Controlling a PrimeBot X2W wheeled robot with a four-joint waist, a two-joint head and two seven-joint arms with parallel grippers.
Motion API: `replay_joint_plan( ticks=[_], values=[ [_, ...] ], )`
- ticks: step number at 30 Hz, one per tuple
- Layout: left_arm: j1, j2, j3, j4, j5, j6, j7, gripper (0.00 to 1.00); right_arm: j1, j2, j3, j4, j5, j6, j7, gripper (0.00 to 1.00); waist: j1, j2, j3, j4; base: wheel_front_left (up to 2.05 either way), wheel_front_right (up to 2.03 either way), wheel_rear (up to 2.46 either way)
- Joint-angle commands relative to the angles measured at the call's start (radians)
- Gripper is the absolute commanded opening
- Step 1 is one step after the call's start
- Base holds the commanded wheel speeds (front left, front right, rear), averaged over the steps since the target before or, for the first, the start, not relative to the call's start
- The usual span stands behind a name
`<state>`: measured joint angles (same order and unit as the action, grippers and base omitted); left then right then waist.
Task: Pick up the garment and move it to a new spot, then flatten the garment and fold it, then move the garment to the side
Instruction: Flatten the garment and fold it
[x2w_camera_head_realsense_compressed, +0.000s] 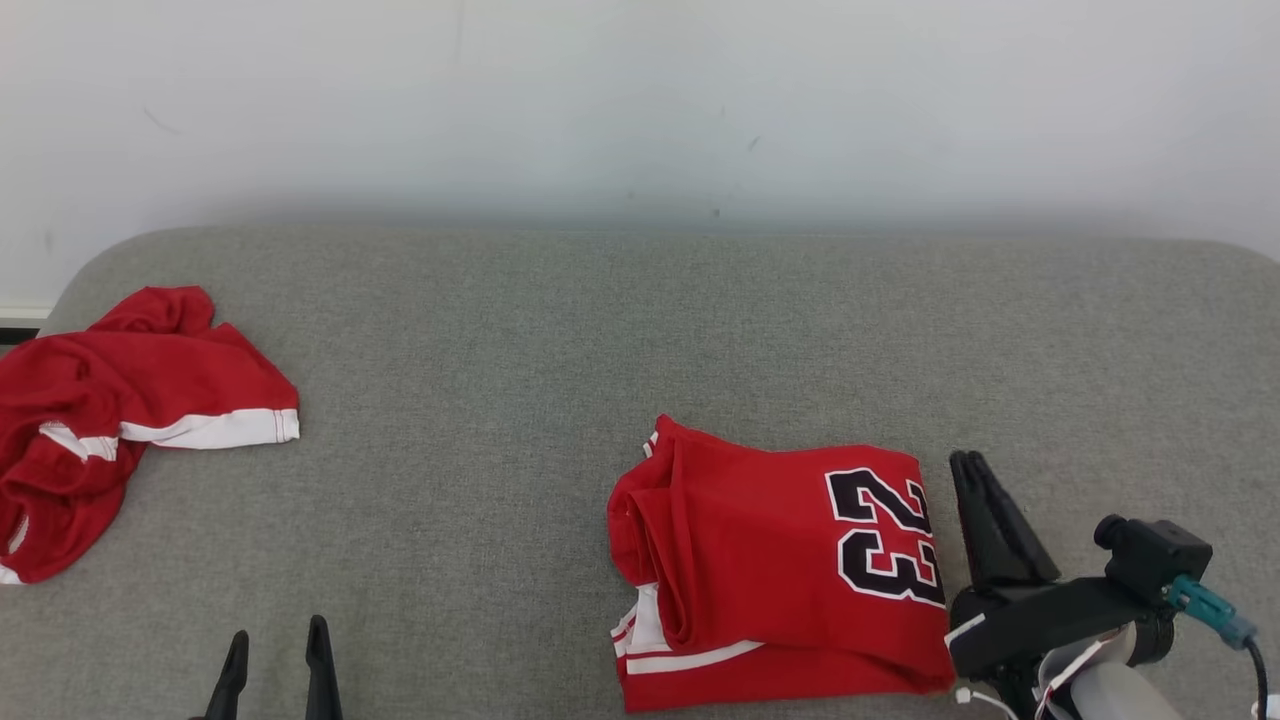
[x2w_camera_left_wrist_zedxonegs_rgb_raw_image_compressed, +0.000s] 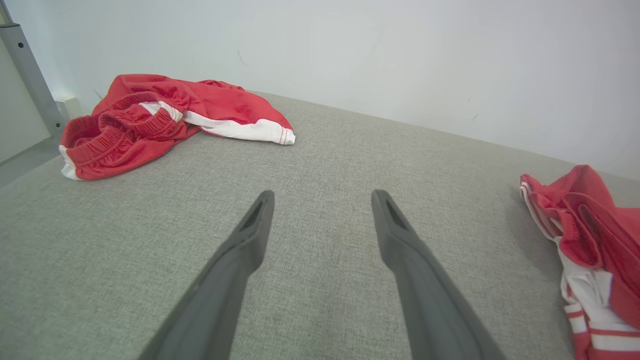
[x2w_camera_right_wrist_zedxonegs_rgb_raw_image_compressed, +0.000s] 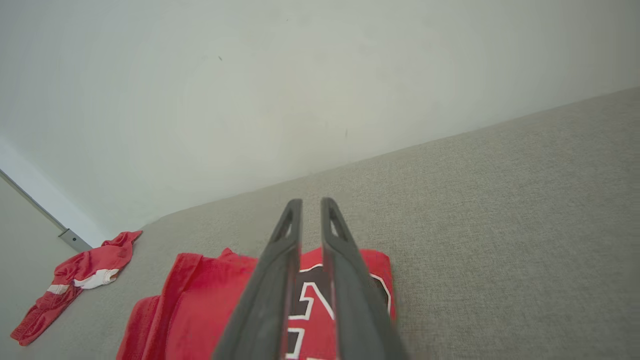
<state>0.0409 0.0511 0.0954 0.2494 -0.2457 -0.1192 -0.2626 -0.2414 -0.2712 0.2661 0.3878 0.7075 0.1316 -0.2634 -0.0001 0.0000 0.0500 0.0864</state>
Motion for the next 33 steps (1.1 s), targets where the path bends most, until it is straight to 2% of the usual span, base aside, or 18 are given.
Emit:
replay_joint_plan(
  ticks=[1,6,16,24,33],
  values=[
    [0.012,-0.002,0.001,-0.003,0.005,-0.002,-0.003,1.00,0.024,0.015,-0.012,-0.012,-0.035,-0.002,-0.001,0.00,0.0001,0.0000,-0.001,-0.001,0.00,0.00,0.00],
    [0.007,-0.001,-0.004,-0.003,0.006,-0.003,-0.003,1.00,0.045,0.038,-0.015,-0.007,-0.110,-0.002,-0.001,0.00,0.0001,0.0000,0.002,0.001,0.00,0.00,0.00],
    [-0.023,-0.001,-0.023,0.006,0.008,-0.007,-0.003,1.00,-0.016,0.117,0.036,0.155,-0.260,-0.002,-0.001,0.00,0.0001,0.0000,0.022,0.046,0.00,0.00,0.00],
    [-0.041,-0.001,-0.037,0.008,-0.002,-0.009,-0.003,1.00,-0.075,0.183,0.064,0.255,-0.300,-0.002,-0.001,0.00,0.0001,0.0000,0.042,0.088,0.00,0.00,0.00],
    [-0.051,-0.001,-0.051,0.011,-0.016,-0.008,-0.003,1.00,-0.105,0.219,0.129,0.318,-0.285,-0.002,-0.001,0.00,0.0001,0.0000,0.060,0.132,0.00,0.00,0.00]
  ],
)
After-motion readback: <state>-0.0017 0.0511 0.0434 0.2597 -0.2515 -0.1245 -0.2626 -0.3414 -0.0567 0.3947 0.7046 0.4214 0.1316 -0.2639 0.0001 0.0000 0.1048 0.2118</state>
